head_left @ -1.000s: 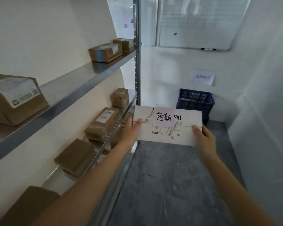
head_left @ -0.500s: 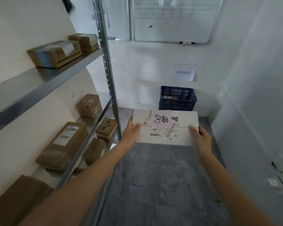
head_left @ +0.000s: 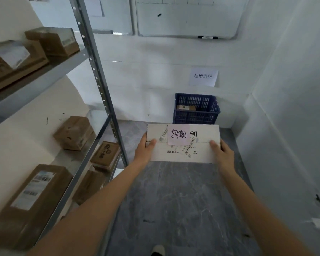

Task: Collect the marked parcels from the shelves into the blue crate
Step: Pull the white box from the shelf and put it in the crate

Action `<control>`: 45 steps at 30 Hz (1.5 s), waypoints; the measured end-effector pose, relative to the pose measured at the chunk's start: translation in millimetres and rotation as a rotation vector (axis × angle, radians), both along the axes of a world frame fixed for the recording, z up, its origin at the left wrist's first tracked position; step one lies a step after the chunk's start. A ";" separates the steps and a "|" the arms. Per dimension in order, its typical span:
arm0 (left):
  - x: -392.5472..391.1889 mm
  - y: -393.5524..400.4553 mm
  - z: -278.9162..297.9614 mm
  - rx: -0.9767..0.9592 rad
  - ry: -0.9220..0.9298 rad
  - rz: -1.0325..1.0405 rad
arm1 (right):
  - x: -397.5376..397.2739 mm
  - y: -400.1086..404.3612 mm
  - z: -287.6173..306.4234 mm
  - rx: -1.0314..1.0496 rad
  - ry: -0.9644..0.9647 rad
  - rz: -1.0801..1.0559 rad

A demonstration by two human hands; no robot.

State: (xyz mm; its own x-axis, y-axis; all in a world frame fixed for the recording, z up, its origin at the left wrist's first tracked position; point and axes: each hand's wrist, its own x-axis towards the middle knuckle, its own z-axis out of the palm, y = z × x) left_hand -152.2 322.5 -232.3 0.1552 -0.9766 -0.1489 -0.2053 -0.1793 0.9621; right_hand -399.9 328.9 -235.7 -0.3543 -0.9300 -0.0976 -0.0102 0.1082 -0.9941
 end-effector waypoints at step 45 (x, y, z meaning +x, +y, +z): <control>-142.5 -623.5 -69.0 0.142 -0.007 -0.010 | -146.1 -614.2 -78.5 0.213 0.084 -0.039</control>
State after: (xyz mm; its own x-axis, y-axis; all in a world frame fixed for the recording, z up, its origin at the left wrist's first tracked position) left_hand -294.7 -301.0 -301.3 0.1474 -0.9471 -0.2850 -0.2144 -0.3119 0.9256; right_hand -546.0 -285.3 -314.2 -0.4047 -0.8771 -0.2587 -0.0833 0.3171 -0.9447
